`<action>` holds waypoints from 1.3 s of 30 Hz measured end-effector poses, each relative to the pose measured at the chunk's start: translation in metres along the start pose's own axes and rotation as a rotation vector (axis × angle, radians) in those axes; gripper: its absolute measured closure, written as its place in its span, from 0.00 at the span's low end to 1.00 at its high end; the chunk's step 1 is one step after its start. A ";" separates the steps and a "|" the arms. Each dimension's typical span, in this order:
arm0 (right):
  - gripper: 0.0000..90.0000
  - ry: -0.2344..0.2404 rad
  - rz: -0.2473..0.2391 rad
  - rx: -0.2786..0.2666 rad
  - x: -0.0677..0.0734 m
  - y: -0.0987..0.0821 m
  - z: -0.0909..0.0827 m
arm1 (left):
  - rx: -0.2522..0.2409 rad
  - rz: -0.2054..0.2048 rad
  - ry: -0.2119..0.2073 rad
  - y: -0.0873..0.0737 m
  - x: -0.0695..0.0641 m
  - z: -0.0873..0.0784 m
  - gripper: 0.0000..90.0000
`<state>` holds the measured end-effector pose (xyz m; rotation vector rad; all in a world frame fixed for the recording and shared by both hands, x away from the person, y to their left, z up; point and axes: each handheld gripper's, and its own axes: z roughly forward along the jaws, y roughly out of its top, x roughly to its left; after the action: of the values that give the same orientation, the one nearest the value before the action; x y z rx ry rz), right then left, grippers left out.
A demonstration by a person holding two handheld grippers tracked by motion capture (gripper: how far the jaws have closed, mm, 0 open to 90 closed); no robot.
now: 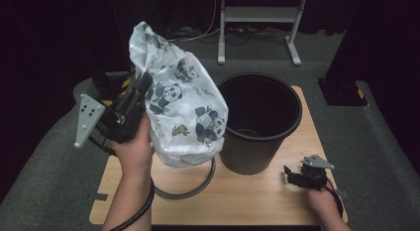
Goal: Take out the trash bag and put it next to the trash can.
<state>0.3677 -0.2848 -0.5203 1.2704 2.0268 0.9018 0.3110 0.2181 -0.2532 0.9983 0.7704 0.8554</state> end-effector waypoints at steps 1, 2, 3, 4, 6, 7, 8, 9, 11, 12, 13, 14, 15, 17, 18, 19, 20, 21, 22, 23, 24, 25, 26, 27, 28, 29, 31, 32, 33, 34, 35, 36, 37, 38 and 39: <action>0.17 0.001 0.002 0.003 0.000 0.000 0.000 | 0.004 -0.006 0.006 -0.004 0.002 -0.003 1.00; 0.17 0.002 0.002 0.004 0.000 0.000 0.001 | 0.006 -0.002 0.013 -0.007 0.004 -0.007 1.00; 0.17 0.001 0.000 0.005 0.000 0.000 0.001 | 0.007 0.007 0.020 -0.011 0.006 -0.010 1.00; 0.17 0.002 -0.002 0.005 0.000 0.000 0.001 | 0.013 0.016 0.026 -0.014 0.008 -0.013 1.00; 0.17 0.001 -0.006 0.005 0.001 0.000 0.001 | 0.026 0.025 0.042 -0.020 0.013 -0.018 1.00; 0.17 0.002 -0.008 0.004 0.001 -0.001 0.002 | 0.030 0.019 0.047 -0.023 0.015 -0.020 1.00; 0.17 0.003 -0.006 0.008 0.001 -0.001 0.002 | 0.035 0.013 0.055 -0.027 0.018 -0.021 1.00; 0.17 0.003 -0.011 0.009 0.001 0.000 0.002 | 0.044 0.011 0.060 -0.030 0.021 -0.022 1.00; 0.17 0.003 -0.012 0.010 0.001 0.000 0.002 | 0.057 0.011 0.064 -0.032 0.023 -0.021 1.00; 0.17 0.003 -0.012 0.010 0.001 0.000 0.002 | 0.066 0.014 0.070 -0.034 0.025 -0.022 1.00; 0.17 0.006 -0.013 0.012 0.001 0.000 0.002 | 0.069 0.013 0.080 -0.038 0.028 -0.024 1.00; 0.18 0.013 -0.014 0.017 0.001 0.000 0.002 | 0.075 0.014 0.087 -0.040 0.030 -0.025 1.00; 0.18 0.013 -0.014 0.017 0.001 0.000 0.002 | 0.075 0.014 0.087 -0.040 0.030 -0.025 1.00; 0.18 0.021 -0.028 0.028 0.003 0.000 0.003 | 0.092 0.013 0.096 -0.048 0.035 -0.028 1.00; 0.18 0.022 -0.028 0.030 0.004 0.000 0.003 | 0.092 0.017 0.098 -0.050 0.036 -0.029 1.00; 0.18 0.022 -0.028 0.030 0.004 0.000 0.003 | 0.092 0.017 0.098 -0.050 0.036 -0.029 1.00; 0.18 0.029 -0.033 0.031 0.005 0.000 0.004 | 0.093 0.030 0.109 -0.054 0.037 -0.033 1.00; 0.18 0.036 -0.038 0.033 0.005 0.001 0.004 | 0.093 0.030 0.109 -0.054 0.037 -0.033 1.00; 0.18 0.042 -0.041 0.039 0.006 0.001 0.004 | 0.116 0.044 0.118 -0.058 0.038 -0.034 1.00; 0.18 0.049 -0.048 0.043 0.006 0.001 0.005 | 0.126 0.045 0.123 -0.060 0.039 -0.035 1.00; 0.18 0.057 -0.050 0.048 0.006 0.001 0.005 | 0.133 0.045 0.126 -0.062 0.040 -0.035 1.00; 0.18 0.062 -0.049 0.052 0.005 0.002 0.006 | 0.142 0.045 0.128 -0.064 0.041 -0.035 1.00; 0.18 0.065 -0.049 0.054 0.005 0.002 0.007 | 0.147 0.043 0.131 -0.066 0.041 -0.034 1.00; 0.18 0.067 -0.044 0.057 0.004 0.002 0.007 | 0.155 0.047 0.133 -0.068 0.042 -0.034 1.00; 0.18 0.069 -0.042 0.057 0.003 0.002 0.007 | 0.164 0.051 0.134 -0.069 0.042 -0.033 1.00; 0.18 0.072 -0.036 0.061 0.003 0.002 0.008 | 0.170 0.051 0.135 -0.072 0.042 -0.033 1.00; 0.18 0.074 -0.036 0.062 0.002 0.002 0.008 | 0.175 0.053 0.136 -0.074 0.042 -0.032 1.00; 0.18 0.075 -0.035 0.063 0.002 0.002 0.008 | 0.182 0.051 0.138 -0.076 0.041 -0.031 1.00; 0.18 0.079 -0.033 0.064 0.001 0.002 0.008 | 0.203 0.057 0.137 -0.080 0.042 -0.030 1.00; 0.17 0.081 -0.030 0.066 0.001 0.003 0.008 | 0.203 0.057 0.137 -0.080 0.042 -0.030 1.00; 0.17 0.083 -0.029 0.067 0.001 0.003 0.009 | 0.224 0.056 0.138 -0.085 0.043 -0.028 1.00; 0.17 0.085 -0.029 0.067 0.001 0.003 0.009 | 0.232 0.051 0.140 -0.088 0.043 -0.026 1.00; 0.17 0.088 -0.028 0.067 0.001 0.003 0.009 | 0.247 0.059 0.140 -0.091 0.043 -0.025 1.00; 0.17 0.090 -0.029 0.067 0.001 0.003 0.009 | 0.258 0.058 0.139 -0.094 0.043 -0.024 1.00; 0.17 0.090 -0.029 0.067 0.001 0.003 0.009 | 0.258 0.058 0.139 -0.094 0.043 -0.024 1.00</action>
<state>0.3762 -0.2811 -0.5236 1.2529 2.1569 0.8989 0.3327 0.2379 -0.3548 1.2025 0.9922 0.8975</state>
